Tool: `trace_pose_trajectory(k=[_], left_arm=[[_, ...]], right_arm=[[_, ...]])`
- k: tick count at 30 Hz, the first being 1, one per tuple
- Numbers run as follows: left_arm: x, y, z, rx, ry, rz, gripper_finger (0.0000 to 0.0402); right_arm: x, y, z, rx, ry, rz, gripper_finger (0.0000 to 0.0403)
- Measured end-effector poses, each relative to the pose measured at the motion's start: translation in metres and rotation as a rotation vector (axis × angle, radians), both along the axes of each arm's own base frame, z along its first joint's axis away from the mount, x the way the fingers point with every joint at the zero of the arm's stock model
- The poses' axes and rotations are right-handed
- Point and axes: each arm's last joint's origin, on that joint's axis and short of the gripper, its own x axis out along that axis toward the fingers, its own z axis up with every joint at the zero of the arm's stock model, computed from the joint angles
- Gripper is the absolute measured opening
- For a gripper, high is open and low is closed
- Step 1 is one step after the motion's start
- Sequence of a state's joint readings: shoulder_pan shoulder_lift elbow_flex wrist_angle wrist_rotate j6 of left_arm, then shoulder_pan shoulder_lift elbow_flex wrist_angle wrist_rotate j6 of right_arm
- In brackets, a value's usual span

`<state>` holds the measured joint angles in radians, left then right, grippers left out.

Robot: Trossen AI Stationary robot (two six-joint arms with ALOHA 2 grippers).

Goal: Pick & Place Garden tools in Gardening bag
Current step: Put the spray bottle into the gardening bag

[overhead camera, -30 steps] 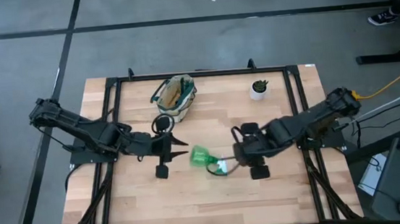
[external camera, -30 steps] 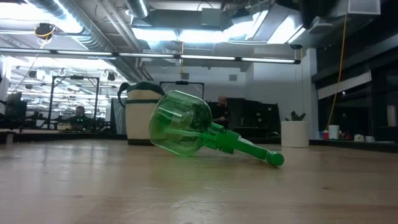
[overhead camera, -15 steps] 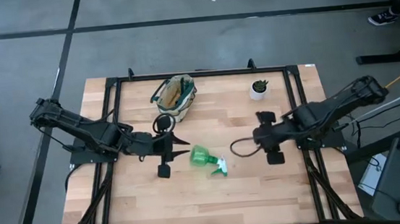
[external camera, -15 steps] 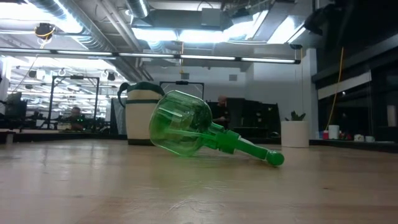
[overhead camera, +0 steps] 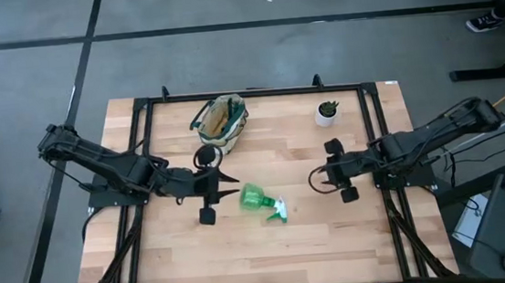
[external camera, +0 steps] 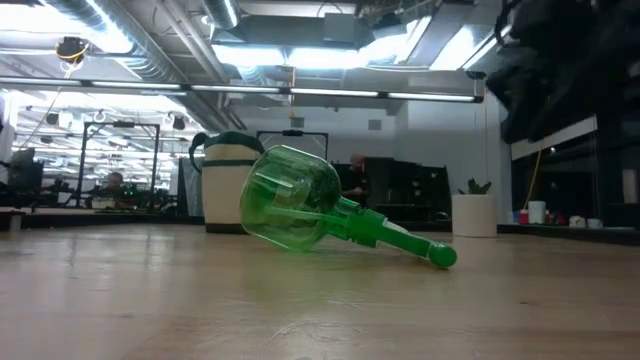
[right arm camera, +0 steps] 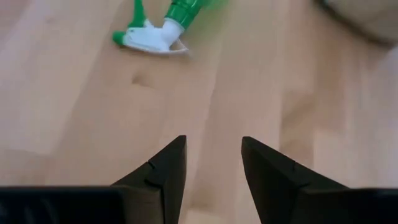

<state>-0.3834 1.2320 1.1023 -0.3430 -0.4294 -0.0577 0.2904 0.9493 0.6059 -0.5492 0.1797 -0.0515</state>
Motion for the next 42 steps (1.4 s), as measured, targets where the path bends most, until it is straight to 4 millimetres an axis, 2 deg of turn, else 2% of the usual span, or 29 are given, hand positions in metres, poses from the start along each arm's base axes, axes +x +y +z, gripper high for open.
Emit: trace_pose_trajectory(k=[2, 5, 9, 13, 17, 22, 29, 42], left_arm=[[0.002, -0.001, -0.003, 0.014, 0.012, -0.004, 0.0100], [0.006, -0.003, -0.008, 0.040, 0.037, -0.011, 0.0100], [0.014, -0.004, -0.017, 0.080, 0.066, 0.009, 0.0100], [0.021, -0.004, -0.026, 0.114, 0.091, 0.052, 0.0100], [0.029, -0.001, -0.034, 0.100, 0.119, 0.072, 0.0100], [0.034, 0.003, -0.040, 0.086, 0.147, 0.054, 0.0100], [0.036, 0.005, -0.041, 0.086, 0.150, 0.062, 0.0100], [0.036, 0.005, -0.041, 0.079, 0.148, 0.065, 0.0100]], right_arm=[[0.004, -0.002, -0.012, -0.059, -0.072, 0.024, 0.0158], [0.013, -0.003, -0.018, -0.108, -0.220, 0.024, 0.0158], [0.019, -0.001, -0.013, -0.087, -0.332, 0.018, 0.0158], [0.023, -0.001, -0.006, -0.216, -0.408, 0.094, 0.0158], [0.024, 0.000, -0.004, -0.135, -0.432, 0.071, 0.0158], [0.018, -0.008, -0.023, -0.051, -0.342, 0.107, 0.0158], [0.001, -0.021, -0.047, 0.016, -0.467, 0.120, 0.0158], [-0.035, -0.037, -0.067, 0.005, -0.618, 0.042, 0.0158]])
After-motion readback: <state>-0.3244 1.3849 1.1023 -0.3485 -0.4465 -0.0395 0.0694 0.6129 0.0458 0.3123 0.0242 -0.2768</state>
